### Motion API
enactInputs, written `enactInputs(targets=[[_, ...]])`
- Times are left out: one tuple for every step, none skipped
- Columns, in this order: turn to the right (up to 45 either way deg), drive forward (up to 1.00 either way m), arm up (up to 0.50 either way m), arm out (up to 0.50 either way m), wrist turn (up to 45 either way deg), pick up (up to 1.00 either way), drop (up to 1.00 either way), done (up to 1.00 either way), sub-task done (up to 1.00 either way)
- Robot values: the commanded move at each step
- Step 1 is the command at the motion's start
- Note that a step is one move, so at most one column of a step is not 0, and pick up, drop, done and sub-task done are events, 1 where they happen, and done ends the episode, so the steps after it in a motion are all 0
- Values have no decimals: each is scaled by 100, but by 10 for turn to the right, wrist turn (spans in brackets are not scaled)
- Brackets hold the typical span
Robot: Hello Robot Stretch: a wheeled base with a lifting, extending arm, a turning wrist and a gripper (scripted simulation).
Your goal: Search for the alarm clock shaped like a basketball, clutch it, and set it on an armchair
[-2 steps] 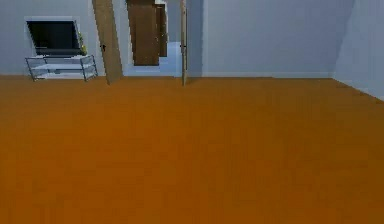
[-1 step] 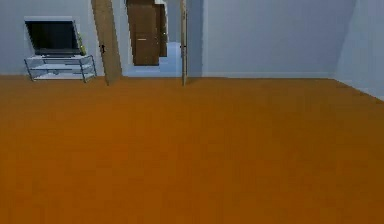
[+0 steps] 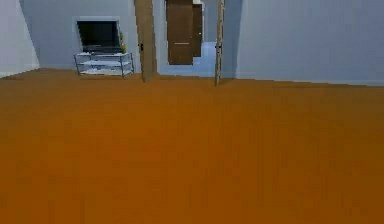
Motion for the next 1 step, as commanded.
enactInputs(targets=[[0,100,0,0,0,0,0,0,0]])
